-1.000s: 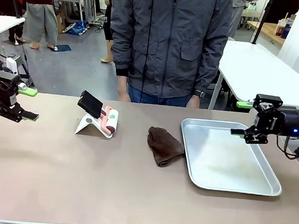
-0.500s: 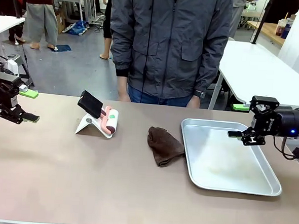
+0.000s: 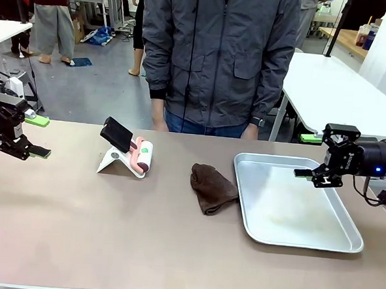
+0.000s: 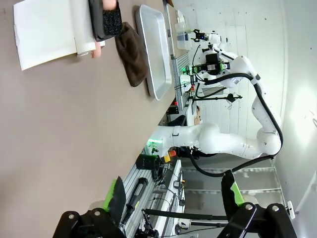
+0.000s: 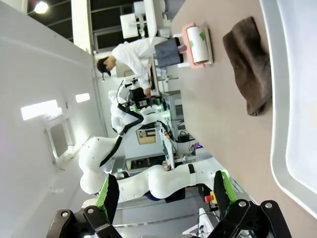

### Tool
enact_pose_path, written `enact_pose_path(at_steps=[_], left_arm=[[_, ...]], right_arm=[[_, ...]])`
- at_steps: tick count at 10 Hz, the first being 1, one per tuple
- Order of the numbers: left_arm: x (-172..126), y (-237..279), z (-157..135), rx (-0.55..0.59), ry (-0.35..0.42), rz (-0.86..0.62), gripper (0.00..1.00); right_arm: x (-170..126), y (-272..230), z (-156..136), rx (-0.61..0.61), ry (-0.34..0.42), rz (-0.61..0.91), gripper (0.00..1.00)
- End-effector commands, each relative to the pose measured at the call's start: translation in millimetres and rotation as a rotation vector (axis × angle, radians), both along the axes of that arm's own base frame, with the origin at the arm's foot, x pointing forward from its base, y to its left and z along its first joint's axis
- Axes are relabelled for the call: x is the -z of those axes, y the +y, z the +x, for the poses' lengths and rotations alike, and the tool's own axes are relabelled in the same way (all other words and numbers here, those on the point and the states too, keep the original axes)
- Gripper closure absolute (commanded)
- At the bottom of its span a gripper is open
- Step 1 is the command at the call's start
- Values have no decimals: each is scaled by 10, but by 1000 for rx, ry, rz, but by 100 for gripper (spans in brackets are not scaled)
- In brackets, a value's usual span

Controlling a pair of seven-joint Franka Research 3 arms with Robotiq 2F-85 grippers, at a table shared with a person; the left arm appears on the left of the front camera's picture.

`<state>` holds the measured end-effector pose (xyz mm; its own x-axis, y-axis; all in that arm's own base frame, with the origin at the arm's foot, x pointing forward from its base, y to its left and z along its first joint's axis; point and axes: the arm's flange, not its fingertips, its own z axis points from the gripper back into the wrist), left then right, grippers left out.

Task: Clean the surface of the table.
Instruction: Return the Lint Roller and towel to their original positions.

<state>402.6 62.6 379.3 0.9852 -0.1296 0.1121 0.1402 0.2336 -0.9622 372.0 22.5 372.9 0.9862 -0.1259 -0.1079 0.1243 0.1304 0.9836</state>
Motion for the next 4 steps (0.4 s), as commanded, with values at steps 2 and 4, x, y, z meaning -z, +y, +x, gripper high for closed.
enact_pose_path(at_steps=[2, 4], left_arm=[[-4, -7, -21, -3, -4, 2, 0], [-4, -7, -21, -3, -4, 2, 0]], right_arm=[[-35, -1, 1, -14, -11, -2, 0], [-35, -1, 1, -14, -11, -2, 0]])
